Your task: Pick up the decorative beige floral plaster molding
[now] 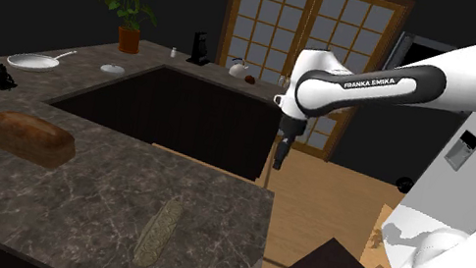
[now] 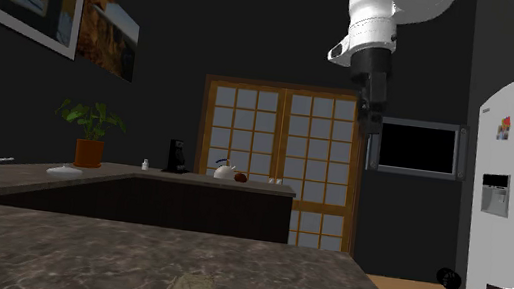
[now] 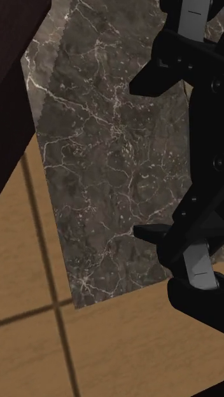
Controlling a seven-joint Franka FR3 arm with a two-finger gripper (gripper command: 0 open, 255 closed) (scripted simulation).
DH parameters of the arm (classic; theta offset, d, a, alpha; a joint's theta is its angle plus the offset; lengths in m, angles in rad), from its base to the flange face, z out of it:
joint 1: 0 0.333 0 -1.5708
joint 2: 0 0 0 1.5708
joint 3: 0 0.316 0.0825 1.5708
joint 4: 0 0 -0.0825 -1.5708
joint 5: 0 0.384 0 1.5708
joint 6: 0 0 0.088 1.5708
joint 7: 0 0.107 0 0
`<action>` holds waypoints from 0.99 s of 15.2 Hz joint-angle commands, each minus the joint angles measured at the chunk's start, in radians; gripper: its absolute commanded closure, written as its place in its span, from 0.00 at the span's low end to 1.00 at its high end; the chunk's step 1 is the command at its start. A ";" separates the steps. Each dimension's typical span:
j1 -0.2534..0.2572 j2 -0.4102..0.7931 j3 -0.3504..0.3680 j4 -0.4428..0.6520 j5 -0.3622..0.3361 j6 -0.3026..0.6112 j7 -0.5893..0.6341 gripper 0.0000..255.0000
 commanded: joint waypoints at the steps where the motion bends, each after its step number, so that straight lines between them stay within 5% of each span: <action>1: 0.015 0.081 -0.006 0.027 0.007 0.057 -0.063 0.00; 15: 0.077 0.571 0.059 0.290 0.065 0.286 -0.434 0.00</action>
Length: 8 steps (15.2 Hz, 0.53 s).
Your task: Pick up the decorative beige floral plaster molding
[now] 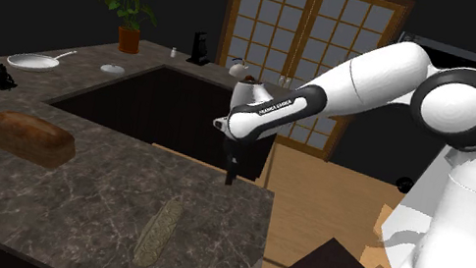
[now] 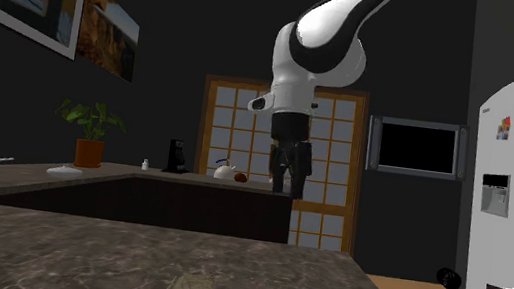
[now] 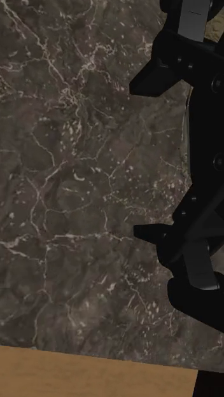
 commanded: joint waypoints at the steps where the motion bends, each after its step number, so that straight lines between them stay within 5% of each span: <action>1: 0.007 0.063 0.018 0.042 0.001 0.022 -0.045 0.00; 8: 0.032 0.283 0.080 0.213 -0.019 0.071 -0.183 0.00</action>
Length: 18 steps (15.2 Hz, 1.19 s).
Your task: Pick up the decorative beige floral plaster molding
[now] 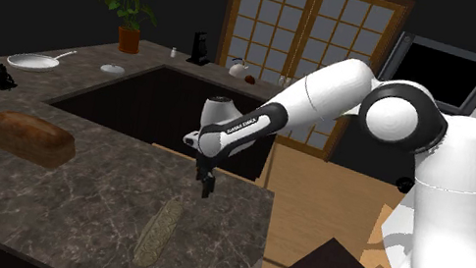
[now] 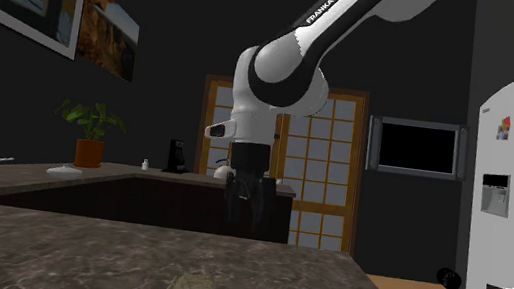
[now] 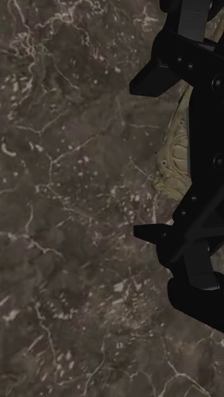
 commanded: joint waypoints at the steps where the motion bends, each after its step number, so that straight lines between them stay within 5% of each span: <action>1: 0.009 0.069 0.018 0.063 -0.010 0.005 -0.039 0.00; 4: 0.025 0.157 0.041 0.140 -0.028 0.016 -0.090 0.00; 14: 0.029 0.237 0.036 0.158 -0.034 0.077 -0.088 0.00; 15: 0.029 0.236 0.036 0.158 -0.034 0.076 -0.087 1.00; 18: 0.030 0.234 0.037 0.157 -0.034 0.076 -0.087 1.00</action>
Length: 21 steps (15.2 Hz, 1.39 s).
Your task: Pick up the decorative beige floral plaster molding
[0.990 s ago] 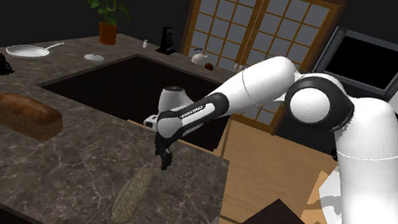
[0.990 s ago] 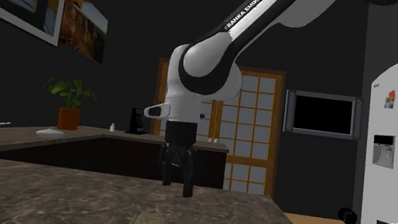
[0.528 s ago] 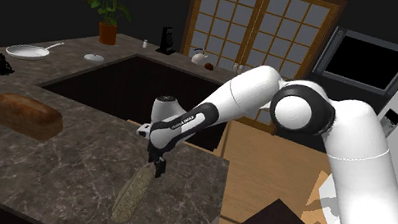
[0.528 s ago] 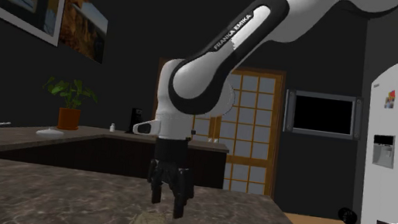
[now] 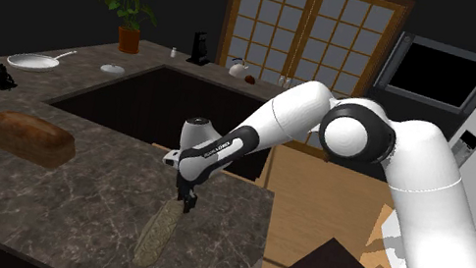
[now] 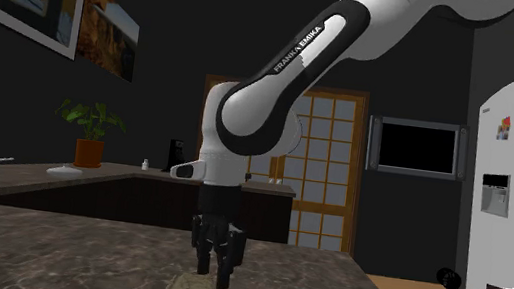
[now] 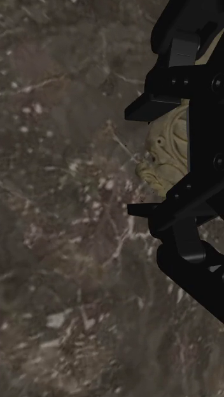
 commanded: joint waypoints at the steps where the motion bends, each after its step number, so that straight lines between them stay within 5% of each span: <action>1: 0.001 0.002 0.001 -0.002 0.000 -0.001 0.000 1.00; 21: -0.007 -0.147 0.010 -0.023 0.012 -0.129 -0.007 1.00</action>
